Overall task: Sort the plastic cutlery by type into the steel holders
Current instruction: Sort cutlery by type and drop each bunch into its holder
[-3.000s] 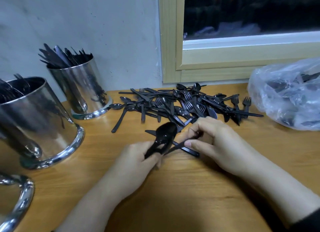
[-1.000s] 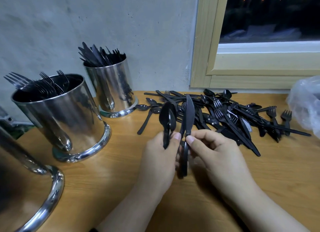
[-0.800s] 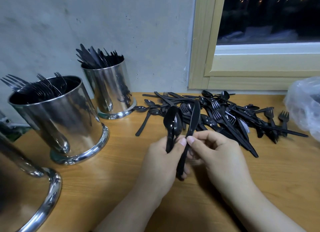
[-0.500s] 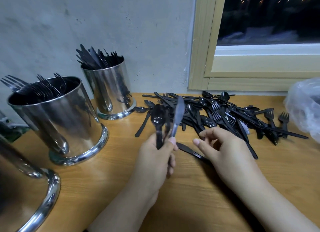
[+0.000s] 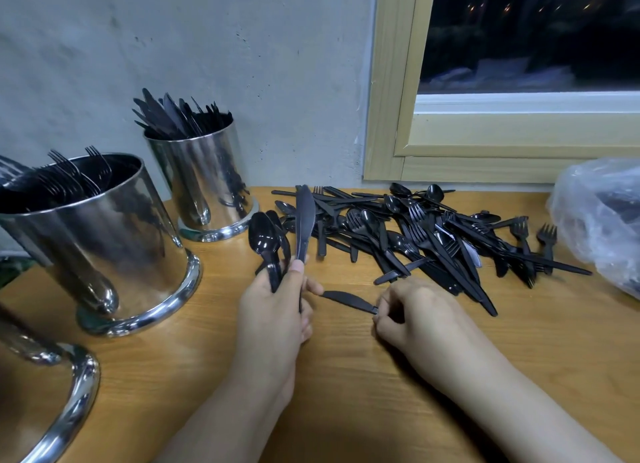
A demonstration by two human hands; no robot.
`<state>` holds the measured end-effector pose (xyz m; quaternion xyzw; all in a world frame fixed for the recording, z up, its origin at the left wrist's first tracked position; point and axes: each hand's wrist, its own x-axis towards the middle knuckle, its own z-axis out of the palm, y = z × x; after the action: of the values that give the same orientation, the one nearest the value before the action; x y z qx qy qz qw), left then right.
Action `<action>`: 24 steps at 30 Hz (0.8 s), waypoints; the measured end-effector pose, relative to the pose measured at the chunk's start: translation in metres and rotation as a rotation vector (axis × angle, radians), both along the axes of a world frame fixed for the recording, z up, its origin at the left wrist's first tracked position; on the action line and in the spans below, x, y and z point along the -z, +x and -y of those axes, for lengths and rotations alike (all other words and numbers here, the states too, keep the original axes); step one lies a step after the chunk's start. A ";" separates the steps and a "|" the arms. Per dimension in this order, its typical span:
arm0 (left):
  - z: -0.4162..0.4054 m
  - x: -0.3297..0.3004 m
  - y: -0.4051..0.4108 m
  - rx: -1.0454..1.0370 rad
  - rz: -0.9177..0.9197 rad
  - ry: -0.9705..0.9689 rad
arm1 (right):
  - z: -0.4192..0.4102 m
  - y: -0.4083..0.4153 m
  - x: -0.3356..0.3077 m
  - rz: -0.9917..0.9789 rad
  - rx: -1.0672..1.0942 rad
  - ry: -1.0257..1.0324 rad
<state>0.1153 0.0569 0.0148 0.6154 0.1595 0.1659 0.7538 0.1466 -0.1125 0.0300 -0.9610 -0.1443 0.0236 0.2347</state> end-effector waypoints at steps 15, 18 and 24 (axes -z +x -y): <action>0.001 0.002 0.002 -0.024 0.005 -0.002 | -0.003 0.005 0.002 0.061 0.066 -0.070; 0.002 0.002 0.002 -0.015 0.002 0.006 | -0.001 0.008 0.003 0.068 0.079 -0.039; 0.004 0.003 0.002 -0.004 0.004 0.011 | 0.002 0.004 0.003 0.106 0.146 0.372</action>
<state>0.1176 0.0527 0.0121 0.6189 0.1582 0.1694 0.7505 0.1511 -0.1147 0.0271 -0.9089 -0.0881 -0.0711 0.4013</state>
